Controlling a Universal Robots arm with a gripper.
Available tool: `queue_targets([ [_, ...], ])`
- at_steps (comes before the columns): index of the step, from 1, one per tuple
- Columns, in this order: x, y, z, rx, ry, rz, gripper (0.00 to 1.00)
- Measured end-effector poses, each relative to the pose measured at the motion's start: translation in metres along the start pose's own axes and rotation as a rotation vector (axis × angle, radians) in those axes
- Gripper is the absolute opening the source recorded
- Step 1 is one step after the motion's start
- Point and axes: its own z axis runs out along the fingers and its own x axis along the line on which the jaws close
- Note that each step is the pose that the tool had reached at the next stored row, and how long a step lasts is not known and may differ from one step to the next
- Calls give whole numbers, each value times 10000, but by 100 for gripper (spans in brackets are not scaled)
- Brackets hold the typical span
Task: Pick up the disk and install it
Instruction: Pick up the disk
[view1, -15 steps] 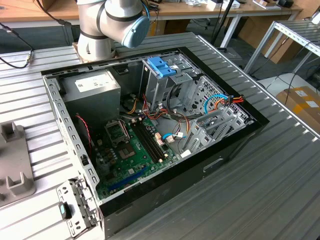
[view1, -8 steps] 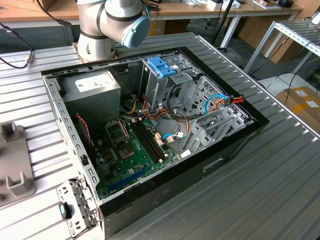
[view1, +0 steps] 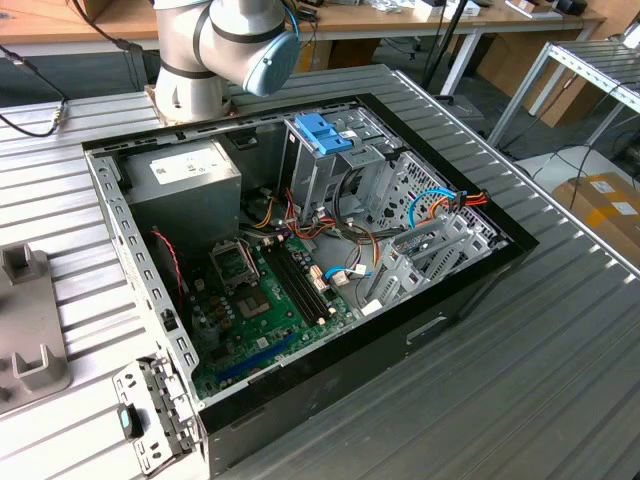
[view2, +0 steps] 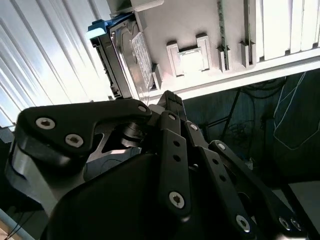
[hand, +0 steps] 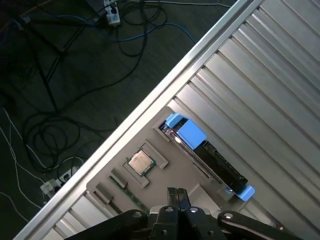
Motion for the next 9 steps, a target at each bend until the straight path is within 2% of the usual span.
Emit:
queue_targets([
  [3,0,0,0,-25,45,-1011,10],
  [9,0,0,0,-34,62,-1393,10],
])
